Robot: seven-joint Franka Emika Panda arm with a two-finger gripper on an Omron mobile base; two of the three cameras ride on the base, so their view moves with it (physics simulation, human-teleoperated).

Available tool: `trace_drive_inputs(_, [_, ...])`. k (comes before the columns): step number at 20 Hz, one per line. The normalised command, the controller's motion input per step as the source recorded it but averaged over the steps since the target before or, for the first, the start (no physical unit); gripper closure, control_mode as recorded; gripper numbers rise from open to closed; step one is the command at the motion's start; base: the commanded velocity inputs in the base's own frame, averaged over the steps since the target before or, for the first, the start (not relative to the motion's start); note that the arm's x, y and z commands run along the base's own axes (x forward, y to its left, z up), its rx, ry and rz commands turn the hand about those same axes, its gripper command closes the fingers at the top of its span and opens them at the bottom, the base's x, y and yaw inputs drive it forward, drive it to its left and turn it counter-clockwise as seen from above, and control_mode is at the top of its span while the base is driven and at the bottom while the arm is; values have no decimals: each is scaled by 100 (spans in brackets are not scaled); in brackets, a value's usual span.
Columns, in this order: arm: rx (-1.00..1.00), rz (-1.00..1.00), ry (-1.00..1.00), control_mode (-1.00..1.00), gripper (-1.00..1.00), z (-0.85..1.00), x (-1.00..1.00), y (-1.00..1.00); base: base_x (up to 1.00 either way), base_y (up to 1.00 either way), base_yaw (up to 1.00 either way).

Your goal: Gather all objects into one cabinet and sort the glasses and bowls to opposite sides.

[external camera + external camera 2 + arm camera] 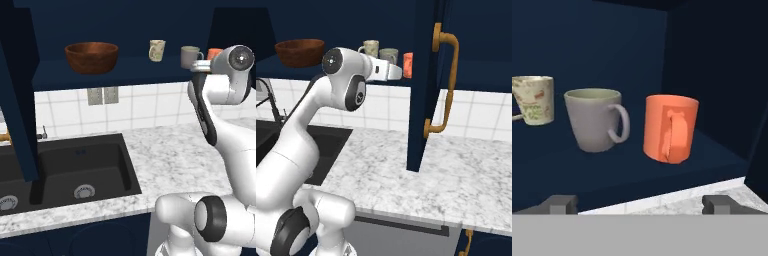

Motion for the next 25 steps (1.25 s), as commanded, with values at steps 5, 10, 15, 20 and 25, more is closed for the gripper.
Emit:
trace_drive_inputs(5, [2, 11, 26, -100, -100, 20, -38, 64, 0, 0, 0])
trace_drive_inputs(10, [0, 11, 22, -100, -100, 11, -82, 70, 0, 0, 0])
trace_drive_inputs(15, [0, 13, 22, -100, -100, 0, -100, 60, 0, 0, 0])
trace_drive_inputs(20, [0, 13, 20, -100, -100, -11, -100, 52, 0, 0, 0])
trace_drive_inputs(25, [2, 3, 8, -100, -100, -46, -100, 20, 0, 0, 0])
